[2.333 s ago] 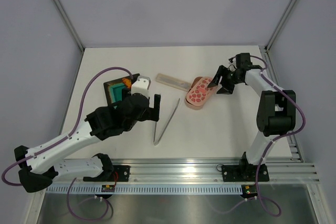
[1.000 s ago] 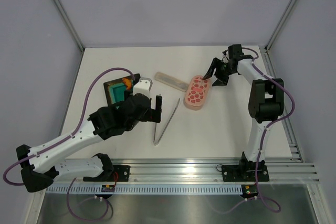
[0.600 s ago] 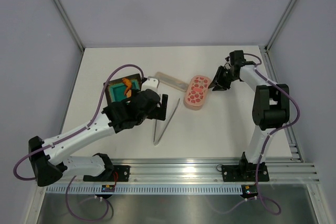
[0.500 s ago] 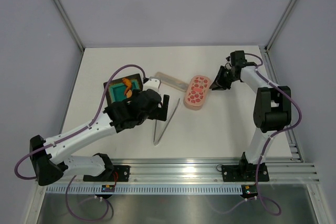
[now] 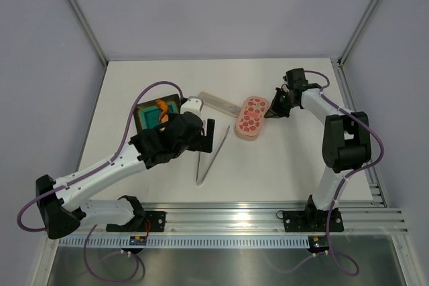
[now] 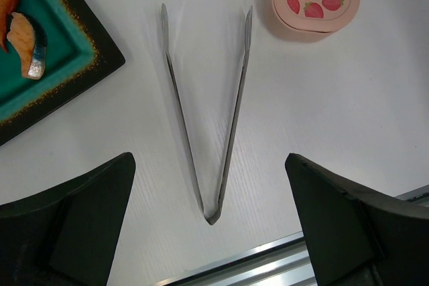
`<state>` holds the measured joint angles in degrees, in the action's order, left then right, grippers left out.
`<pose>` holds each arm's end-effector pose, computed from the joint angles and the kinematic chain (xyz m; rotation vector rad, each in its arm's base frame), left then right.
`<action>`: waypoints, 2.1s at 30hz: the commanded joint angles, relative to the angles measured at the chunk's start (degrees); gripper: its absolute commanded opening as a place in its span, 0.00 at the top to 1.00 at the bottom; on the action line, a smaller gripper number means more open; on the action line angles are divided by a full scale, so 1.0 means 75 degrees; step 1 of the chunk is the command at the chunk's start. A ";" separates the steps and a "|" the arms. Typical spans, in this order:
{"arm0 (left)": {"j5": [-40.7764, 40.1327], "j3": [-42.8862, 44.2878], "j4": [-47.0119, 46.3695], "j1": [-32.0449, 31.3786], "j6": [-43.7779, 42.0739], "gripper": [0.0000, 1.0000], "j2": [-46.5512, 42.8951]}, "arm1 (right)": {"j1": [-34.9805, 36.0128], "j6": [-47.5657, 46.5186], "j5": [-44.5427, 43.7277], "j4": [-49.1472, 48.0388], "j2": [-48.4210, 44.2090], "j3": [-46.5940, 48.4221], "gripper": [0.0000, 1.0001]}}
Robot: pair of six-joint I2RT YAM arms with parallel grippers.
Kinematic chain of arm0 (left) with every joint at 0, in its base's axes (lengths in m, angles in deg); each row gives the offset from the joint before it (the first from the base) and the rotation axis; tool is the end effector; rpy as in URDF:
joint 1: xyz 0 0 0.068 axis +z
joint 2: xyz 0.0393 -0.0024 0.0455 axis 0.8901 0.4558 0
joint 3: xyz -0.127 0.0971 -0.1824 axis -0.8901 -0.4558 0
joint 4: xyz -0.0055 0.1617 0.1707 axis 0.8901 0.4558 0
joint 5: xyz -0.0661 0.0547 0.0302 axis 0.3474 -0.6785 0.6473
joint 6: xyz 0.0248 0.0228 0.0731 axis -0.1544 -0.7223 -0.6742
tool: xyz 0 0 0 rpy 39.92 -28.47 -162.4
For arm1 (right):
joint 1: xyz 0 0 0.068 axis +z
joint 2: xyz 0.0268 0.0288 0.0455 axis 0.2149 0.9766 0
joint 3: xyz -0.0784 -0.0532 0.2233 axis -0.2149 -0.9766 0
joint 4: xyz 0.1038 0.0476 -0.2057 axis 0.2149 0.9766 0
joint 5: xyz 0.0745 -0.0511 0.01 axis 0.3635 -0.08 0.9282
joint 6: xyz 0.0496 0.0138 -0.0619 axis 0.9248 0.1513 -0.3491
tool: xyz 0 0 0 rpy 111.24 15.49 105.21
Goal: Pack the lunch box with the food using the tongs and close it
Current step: Close the box lid on the packing box.
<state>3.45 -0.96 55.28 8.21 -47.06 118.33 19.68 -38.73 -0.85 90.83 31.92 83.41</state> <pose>0.1662 -0.1849 0.2755 0.2523 2.2626 -0.2965 0.3618 0.0695 0.1584 0.3396 2.6690 0.6420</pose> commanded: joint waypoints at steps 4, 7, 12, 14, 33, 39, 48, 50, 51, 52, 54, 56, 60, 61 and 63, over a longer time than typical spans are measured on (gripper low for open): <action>0.0084 0.0110 -0.0389 0.0048 0.0050 0.01 -0.0277 | 0.0472 -0.0035 -0.0292 0.0012 0.0173 0.0362 1.00; 0.0107 0.0087 -0.0378 0.0048 0.0062 0.01 -0.0265 | 0.0484 -0.0023 -0.0327 0.0012 0.0255 0.0327 1.00; 0.0107 0.0017 -0.0401 0.0048 0.0074 0.01 -0.0288 | 0.0484 -0.0024 -0.0281 -0.0093 -0.0037 0.0106 1.00; 0.0119 -0.0007 -0.0412 0.0048 0.0074 0.01 -0.0300 | 0.0484 0.0023 -0.0327 -0.0175 -0.0248 0.0035 1.00; 0.0072 -0.0183 -0.0378 0.0130 0.0120 0.01 -0.0499 | 0.0484 -0.0410 -0.1184 0.0914 0.0429 0.1756 1.00; 0.0049 -0.0195 -0.0342 0.0141 0.0144 0.01 -0.0534 | 0.0496 -0.0492 -0.0972 0.0856 0.1355 0.1898 1.00; 0.0095 -0.0218 -0.0366 0.0153 0.0144 0.01 -0.0499 | 0.0496 -0.0645 -0.0995 0.0949 0.0900 0.1943 1.00; 0.0096 -0.0218 -0.0389 0.0165 0.0132 0.01 -0.0488 | 0.0508 -0.0680 -0.0995 0.1078 0.0701 0.2073 1.00; 0.0096 -0.0218 -0.0389 0.0153 0.0121 0.01 -0.0476 | 0.0519 -0.0691 -0.0996 0.1125 0.0642 0.2213 1.00; 0.0096 -0.0206 -0.0389 0.0165 0.0120 0.01 -0.0476 | 0.0508 -0.0692 -0.0996 0.1160 0.0572 0.2260 1.00; 0.0096 -0.0206 -0.0378 0.0177 0.0120 0.01 -0.0476 | 0.0508 -0.0680 -0.1100 0.1149 0.0419 0.2284 1.00; 0.0084 -0.0195 -0.0366 0.0165 0.0132 0.01 -0.0476 | 0.0508 -0.0692 -0.1486 0.1149 0.0349 0.2261 1.00; 0.0060 -0.0171 -0.0296 0.0177 0.0109 0.01 -0.0522 | 0.0321 -0.0563 -0.1933 0.1078 0.0372 0.1922 1.00; 0.0060 -0.0171 -0.0272 0.0188 0.0097 0.01 -0.0523 | 0.0285 -0.0528 -0.2026 0.1055 0.0384 0.1863 1.00; 0.0037 -0.0159 -0.0237 0.0200 0.0085 0.01 -0.0546 | 0.0250 -0.0469 -0.2260 0.1066 0.0419 0.1699 1.00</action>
<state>3.85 -2.25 54.56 9.30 -46.76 115.75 22.58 -42.73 -13.16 98.52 36.69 97.38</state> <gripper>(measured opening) 0.988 0.009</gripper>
